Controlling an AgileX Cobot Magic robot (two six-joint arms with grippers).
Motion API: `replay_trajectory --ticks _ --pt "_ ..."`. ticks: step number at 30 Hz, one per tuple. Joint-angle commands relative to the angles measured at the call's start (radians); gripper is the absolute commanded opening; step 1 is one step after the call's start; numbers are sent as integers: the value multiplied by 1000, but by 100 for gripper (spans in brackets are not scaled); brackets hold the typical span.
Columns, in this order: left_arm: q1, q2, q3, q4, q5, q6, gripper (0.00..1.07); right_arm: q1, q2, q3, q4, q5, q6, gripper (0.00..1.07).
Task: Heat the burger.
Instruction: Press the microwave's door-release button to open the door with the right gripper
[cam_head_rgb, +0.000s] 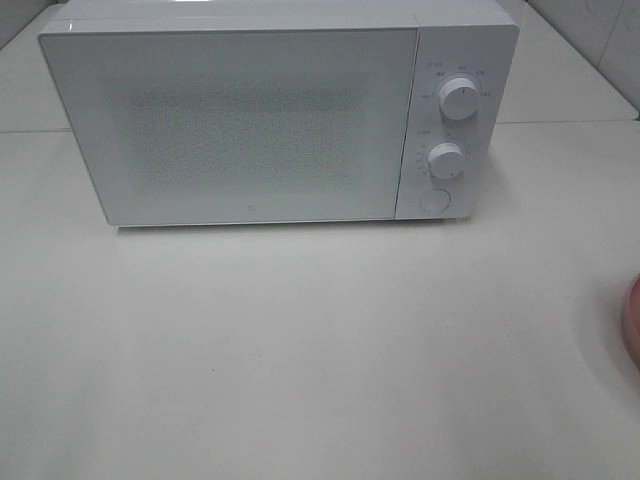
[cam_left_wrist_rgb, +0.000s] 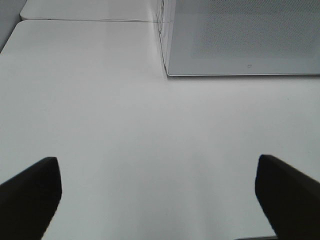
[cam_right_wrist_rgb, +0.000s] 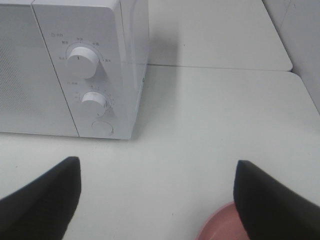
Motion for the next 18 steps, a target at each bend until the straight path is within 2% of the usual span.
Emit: replay_trajectory --ticks 1,14,18 --pt "0 -14 -3 -2 -2 2 98 -4 70 3 -9 -128 -1 76" --pt "0 -14 -3 -2 -2 2 98 -4 251 3 -9 -372 -1 76" --pt "0 -14 -3 -2 -2 2 98 -4 345 3 -8 -473 6 72"
